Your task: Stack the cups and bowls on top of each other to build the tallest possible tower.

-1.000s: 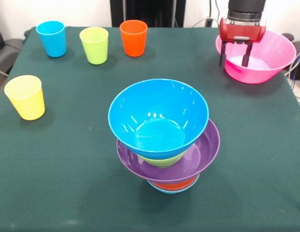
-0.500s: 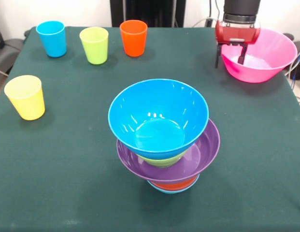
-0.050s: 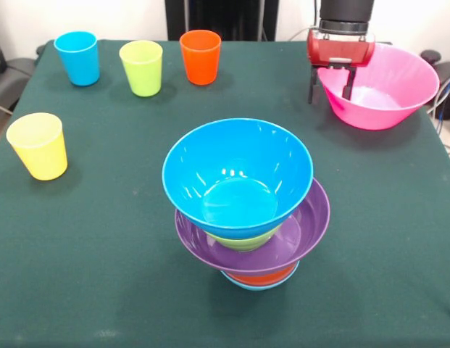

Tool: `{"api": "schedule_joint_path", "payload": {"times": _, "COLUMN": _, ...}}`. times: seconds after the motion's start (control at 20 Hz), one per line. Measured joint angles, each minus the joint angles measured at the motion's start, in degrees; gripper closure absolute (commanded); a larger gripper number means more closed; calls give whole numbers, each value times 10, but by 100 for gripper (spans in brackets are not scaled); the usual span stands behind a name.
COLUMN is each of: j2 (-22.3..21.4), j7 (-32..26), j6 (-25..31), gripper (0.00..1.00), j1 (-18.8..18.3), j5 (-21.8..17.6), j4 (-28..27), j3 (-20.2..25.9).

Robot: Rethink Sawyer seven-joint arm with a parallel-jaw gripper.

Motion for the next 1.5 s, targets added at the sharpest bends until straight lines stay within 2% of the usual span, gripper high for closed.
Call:
{"api": "schedule_joint_path", "payload": {"times": 0.75, "j2": 10, "j7": 0, "j6": -28, "gripper": 0, "j1": 2, "j5": 0, "j4": 4, "j3": -26}}
{"api": "schedule_joint_path", "payload": {"times": 1.5, "j2": 23, "j7": 0, "j6": -28, "gripper": 0, "j1": 5, "j5": 0, "j4": 4, "j3": -37}}
